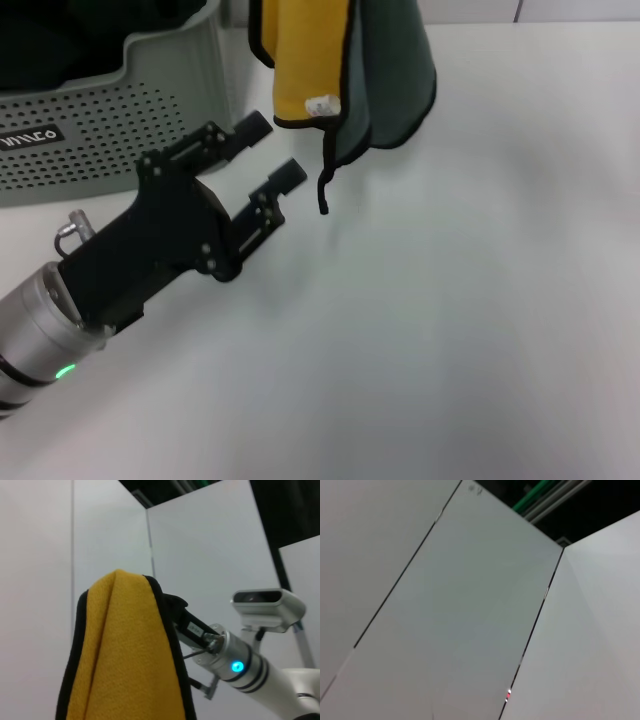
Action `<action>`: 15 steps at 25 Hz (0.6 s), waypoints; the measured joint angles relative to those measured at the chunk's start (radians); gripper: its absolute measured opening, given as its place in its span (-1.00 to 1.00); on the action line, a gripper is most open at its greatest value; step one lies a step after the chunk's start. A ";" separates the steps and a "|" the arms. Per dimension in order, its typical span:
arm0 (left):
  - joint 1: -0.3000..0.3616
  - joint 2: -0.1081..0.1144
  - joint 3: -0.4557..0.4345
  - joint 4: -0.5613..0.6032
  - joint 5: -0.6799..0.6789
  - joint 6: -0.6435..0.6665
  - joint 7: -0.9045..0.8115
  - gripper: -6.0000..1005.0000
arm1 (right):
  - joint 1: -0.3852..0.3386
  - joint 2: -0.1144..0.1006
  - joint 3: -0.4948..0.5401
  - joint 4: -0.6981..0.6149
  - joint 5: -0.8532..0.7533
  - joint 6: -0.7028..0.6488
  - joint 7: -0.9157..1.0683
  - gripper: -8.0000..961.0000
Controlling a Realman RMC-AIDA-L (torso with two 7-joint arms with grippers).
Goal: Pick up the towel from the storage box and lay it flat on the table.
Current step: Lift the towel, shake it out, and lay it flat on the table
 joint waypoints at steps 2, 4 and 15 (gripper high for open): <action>0.000 -0.001 0.000 -0.004 -0.019 -0.018 0.003 -0.10 | 0.004 0.000 -0.018 -0.012 0.001 0.036 -0.017 -0.96; -0.002 -0.002 0.000 -0.011 -0.034 -0.055 0.011 -0.10 | 0.008 0.000 -0.027 -0.017 0.002 0.054 -0.025 -0.96; -0.035 -0.004 0.005 -0.052 -0.040 -0.169 0.015 -0.10 | 0.036 -0.001 -0.045 -0.010 0.007 0.079 -0.055 -0.96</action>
